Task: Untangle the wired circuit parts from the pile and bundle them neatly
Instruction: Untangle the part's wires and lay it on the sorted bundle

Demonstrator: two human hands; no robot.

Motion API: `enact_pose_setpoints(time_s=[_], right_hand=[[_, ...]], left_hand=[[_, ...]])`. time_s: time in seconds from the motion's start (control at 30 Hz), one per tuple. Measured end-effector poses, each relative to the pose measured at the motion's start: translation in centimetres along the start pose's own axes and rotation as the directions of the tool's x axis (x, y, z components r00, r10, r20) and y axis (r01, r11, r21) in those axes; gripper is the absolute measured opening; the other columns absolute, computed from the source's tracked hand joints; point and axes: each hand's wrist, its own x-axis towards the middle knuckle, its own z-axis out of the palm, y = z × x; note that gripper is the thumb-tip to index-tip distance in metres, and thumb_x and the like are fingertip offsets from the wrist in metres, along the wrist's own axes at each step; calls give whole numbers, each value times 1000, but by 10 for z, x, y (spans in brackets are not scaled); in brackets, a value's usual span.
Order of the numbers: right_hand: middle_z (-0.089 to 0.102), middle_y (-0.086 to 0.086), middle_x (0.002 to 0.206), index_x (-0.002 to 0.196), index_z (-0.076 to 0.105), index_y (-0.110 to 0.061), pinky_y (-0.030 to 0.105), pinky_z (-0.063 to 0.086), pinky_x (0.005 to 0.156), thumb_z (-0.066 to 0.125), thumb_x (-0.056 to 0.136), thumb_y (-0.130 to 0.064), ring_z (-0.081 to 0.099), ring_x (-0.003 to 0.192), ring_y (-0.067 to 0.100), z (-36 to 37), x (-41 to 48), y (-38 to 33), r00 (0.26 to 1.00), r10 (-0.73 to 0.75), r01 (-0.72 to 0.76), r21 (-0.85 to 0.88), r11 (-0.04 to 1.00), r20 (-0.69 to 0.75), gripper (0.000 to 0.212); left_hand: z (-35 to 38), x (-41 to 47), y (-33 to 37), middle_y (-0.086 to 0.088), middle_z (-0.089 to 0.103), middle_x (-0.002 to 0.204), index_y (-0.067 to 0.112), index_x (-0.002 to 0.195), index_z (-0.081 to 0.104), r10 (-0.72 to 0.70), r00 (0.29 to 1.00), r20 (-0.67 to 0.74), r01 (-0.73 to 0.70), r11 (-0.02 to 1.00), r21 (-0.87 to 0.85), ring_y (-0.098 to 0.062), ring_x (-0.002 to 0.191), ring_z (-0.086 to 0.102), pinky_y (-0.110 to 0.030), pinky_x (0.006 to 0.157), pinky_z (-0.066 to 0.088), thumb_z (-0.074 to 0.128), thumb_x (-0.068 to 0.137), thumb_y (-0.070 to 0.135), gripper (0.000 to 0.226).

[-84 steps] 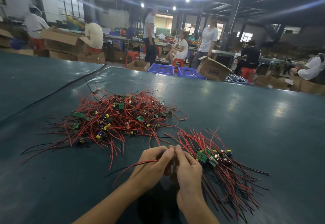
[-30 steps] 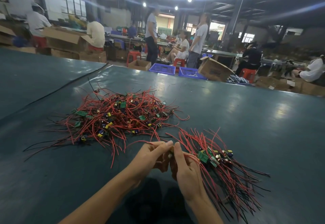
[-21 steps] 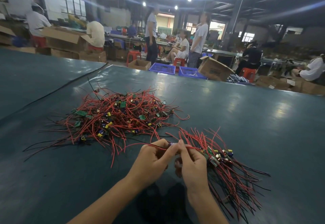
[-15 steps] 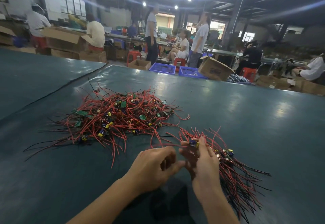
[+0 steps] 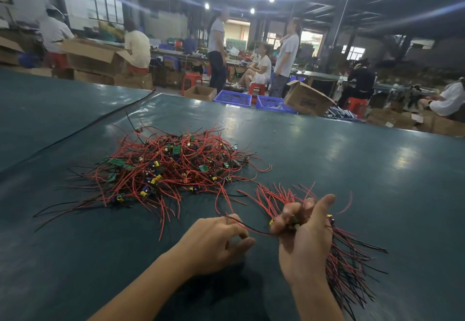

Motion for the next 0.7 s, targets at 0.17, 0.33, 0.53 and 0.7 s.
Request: enact_pose_setpoints(time_s=[0.17, 0.33, 0.53, 0.7], right_hand=[[45, -1, 61, 87, 44, -24, 15, 21, 35, 56, 93, -35, 32, 38, 8, -5, 2, -6, 992, -85, 90, -53, 995, 92, 17], [62, 5, 93, 114, 40, -34, 22, 37, 36, 33, 88, 23, 54, 61, 12, -3, 13, -25, 983, -130, 151, -163, 975, 129, 62], [45, 12, 145, 157, 4, -32, 37, 61, 56, 37, 100, 10, 70, 101, 32, -14, 39, -40, 956, 233, -111, -513, 851, 179, 78], [2, 11, 165, 157, -1, -21, 43, 23, 119, 44, 98, -8, 20, 148, 33, -36, 48, -5, 971, 170, 197, -969, -151, 171, 76]], left_hand=[[4, 0, -7, 11, 63, 108, 26, 104, 67, -18, 998, -58, 18, 1000, -1, -8, 93, 57, -23, 77, 44, 39, 96, 56, 42], [8, 0, -11, 12, 60, 103, 24, 96, 67, -30, 989, -143, 32, 999, 11, -7, 92, 56, -22, 73, 42, 45, 95, 48, 34], [12, 0, -16, 13, 60, 101, 24, 96, 66, -43, 989, -138, 39, 999, -30, -6, 92, 55, -20, 76, 42, 49, 95, 46, 28], [13, 0, -19, 16, 59, 98, 25, 96, 66, -73, 988, -133, 64, 995, -71, 4, 82, 45, -9, 71, 33, 50, 96, 45, 26]])
